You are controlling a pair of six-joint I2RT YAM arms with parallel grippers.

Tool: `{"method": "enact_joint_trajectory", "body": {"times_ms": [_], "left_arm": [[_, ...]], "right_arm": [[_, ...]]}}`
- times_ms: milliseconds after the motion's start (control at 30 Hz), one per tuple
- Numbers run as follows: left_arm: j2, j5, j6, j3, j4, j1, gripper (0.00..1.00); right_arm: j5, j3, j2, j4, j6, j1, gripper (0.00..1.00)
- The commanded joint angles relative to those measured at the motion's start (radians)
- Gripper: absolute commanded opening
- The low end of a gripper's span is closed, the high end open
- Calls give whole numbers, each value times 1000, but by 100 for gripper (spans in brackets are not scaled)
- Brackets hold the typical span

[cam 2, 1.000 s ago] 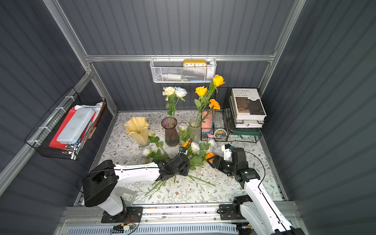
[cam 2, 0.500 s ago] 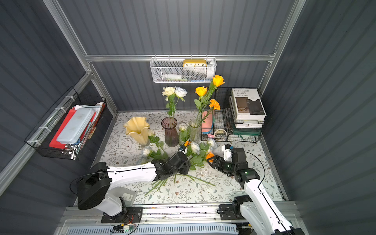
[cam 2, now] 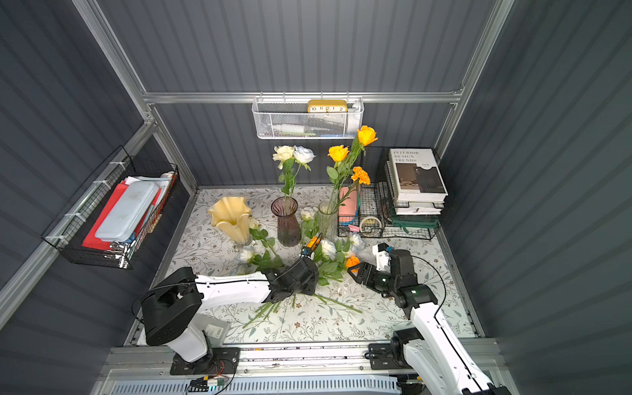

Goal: Arrange the flowers in different vases according to their colors
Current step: Pick up the flower at the center of the board.

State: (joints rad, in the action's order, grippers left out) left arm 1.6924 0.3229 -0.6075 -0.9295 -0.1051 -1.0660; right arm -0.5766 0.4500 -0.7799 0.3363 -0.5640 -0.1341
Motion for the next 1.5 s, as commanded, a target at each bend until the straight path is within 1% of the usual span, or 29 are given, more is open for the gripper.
{"method": "enact_joint_trajectory", "body": {"times_ms": [0,167,267,467,600,800,1100,1167,1333,1467], "left_arm": [[25,20,-5,-19,-24,8,51],[-6,66,-9,-29,-32,8,51],[-19,83,-1,-34,-37,9,54],[19,80,3,-37,-46,6,57],[12,43,9,-22,-20,7,51],[39,3,-1,-18,-19,5,45],[38,-68,-12,-17,-46,-4,43],[45,-71,-18,-23,-79,-9,44],[65,-31,-85,-30,-156,-10,51],[91,-19,-85,-42,-175,-12,53]], "right_arm": [[-7,-12,5,-10,5,2,71],[-11,-14,3,-12,5,2,72],[-12,-14,2,-14,5,2,71],[-17,-15,3,-15,8,2,71],[-17,-14,3,-16,7,2,71],[-20,-14,4,-17,6,2,72],[-30,-13,3,-23,4,1,72],[-33,-14,5,-21,7,1,71],[-31,-17,6,-23,6,2,71],[-41,-16,-1,-27,8,2,71]]}}
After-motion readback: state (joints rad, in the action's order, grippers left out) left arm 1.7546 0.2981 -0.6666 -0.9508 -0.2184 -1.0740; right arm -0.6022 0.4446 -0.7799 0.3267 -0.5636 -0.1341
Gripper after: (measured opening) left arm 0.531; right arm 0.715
